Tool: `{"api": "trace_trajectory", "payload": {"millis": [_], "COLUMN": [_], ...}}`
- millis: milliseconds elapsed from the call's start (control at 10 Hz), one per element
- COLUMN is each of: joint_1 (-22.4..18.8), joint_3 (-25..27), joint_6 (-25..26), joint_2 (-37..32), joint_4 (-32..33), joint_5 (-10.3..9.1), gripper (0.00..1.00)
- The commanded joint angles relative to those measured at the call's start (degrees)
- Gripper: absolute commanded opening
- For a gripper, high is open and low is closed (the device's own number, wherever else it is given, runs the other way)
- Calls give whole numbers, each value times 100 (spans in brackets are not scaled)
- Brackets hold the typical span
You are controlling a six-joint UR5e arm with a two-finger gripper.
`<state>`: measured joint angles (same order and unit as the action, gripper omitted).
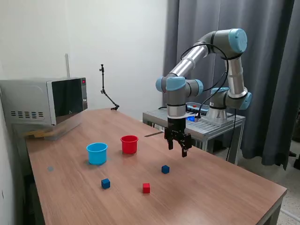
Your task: Place red objects in the red bin, and blue objects in the blue bin.
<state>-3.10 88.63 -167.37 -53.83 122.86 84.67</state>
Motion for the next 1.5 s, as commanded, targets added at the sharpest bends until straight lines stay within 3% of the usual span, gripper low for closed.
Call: {"api": "trace_trajectory", "payload": {"millis": [0, 600, 1400], "joint_1": [20, 178, 187], "joint_3": [93, 111, -109], "joint_6": [-111, -472, -525], "joint_2": [92, 302, 698], "joint_4": [193, 387, 650], "joint_5": [-56, -73, -65], "gripper": [100, 100, 100]}}
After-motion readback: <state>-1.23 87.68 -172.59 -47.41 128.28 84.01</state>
